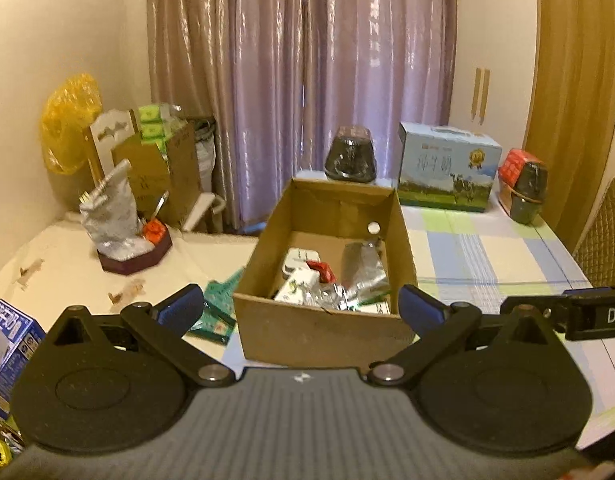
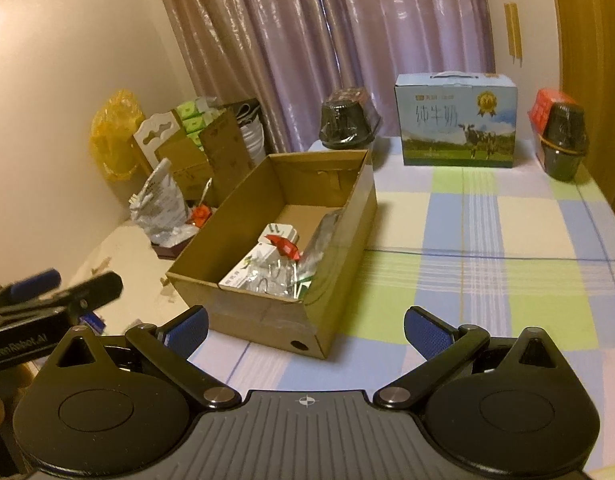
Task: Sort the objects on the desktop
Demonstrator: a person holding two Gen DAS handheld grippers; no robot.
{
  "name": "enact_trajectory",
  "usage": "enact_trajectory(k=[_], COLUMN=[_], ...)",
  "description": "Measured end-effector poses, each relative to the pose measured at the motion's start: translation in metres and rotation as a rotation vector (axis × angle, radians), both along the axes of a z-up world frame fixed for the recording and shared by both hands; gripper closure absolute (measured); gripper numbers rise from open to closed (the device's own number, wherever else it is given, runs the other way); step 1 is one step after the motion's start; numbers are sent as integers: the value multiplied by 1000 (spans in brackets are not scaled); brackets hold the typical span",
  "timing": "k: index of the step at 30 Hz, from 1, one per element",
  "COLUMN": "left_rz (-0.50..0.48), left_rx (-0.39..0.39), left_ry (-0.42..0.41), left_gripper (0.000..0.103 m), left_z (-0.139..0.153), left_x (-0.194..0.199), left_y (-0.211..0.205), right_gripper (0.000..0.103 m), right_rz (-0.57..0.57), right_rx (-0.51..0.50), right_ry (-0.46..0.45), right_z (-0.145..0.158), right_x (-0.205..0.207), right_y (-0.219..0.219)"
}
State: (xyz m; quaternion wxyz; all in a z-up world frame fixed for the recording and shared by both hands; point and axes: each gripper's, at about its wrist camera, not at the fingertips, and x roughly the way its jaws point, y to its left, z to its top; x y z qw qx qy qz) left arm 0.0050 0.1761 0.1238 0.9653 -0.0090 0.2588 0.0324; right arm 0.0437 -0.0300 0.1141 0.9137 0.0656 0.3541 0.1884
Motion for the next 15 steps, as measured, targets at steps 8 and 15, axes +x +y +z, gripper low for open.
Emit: enact_trajectory(k=[8, 15], left_rz=[1, 17], left_rx=[-16, -22], left_ry=[15, 67], left_gripper=[2, 1], left_z=[0, 0], left_x=[-10, -14], left_y=[5, 3], right_gripper=[2, 2], right_rz=[-24, -23], right_rx=[-47, -60], right_ry=[0, 3], right_z=[-4, -6], right_x=[-12, -17], right_y=[0, 2])
